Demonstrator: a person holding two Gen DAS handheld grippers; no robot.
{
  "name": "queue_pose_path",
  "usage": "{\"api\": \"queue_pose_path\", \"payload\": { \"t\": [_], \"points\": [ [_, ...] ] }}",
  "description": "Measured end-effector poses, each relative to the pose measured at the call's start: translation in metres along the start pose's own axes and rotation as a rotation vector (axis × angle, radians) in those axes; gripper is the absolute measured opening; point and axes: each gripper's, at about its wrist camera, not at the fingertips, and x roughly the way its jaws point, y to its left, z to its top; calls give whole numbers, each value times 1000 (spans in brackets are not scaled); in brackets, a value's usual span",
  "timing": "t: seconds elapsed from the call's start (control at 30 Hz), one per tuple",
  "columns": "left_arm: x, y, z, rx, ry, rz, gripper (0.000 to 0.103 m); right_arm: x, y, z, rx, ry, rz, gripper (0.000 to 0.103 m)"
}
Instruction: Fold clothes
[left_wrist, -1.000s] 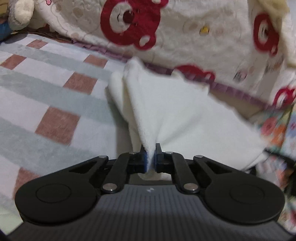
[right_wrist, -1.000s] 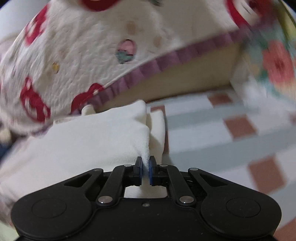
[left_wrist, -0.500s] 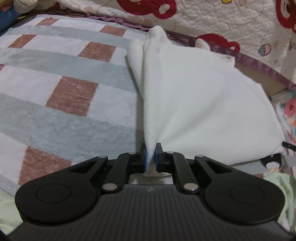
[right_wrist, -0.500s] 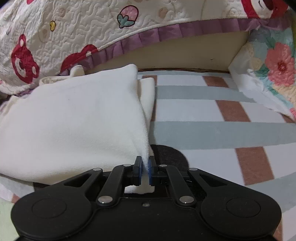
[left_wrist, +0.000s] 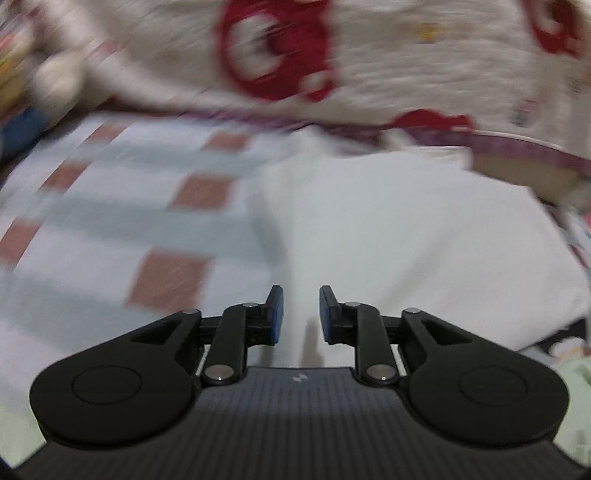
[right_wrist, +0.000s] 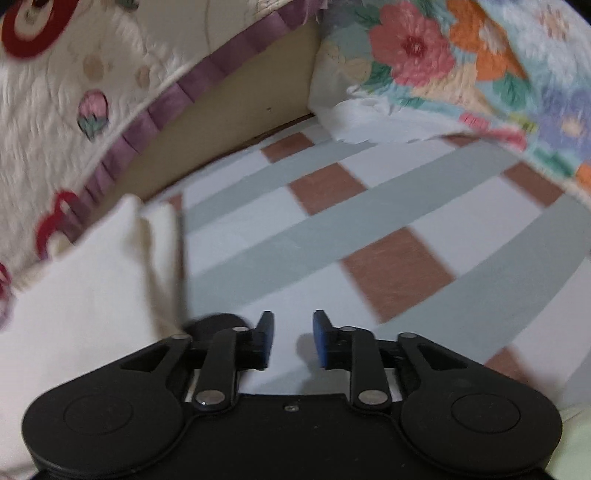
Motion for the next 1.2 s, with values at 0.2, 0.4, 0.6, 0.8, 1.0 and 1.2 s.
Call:
{"api": "queue_pose_path", "payload": {
  "t": [0.2, 0.4, 0.6, 0.8, 1.0, 1.2],
  "points": [
    [44, -102, 3, 171, 32, -215, 42, 14, -7, -35, 413, 119, 236, 53],
    [100, -165, -24, 271, 109, -279, 42, 16, 3, -60, 449, 166, 317, 55],
    [108, -172, -35, 261, 109, -253, 46, 26, 43, -62, 188, 179, 295, 59],
    [113, -172, -37, 229, 117, -231, 46, 49, 55, -70, 315, 125, 399, 65],
    [113, -174, -40, 240, 116, -214, 46, 63, 76, -73, 302, 41, 416, 65],
    [113, -174, -43, 228, 110, -201, 46, 80, 84, -67, 233, 11, 442, 65]
  ]
}}
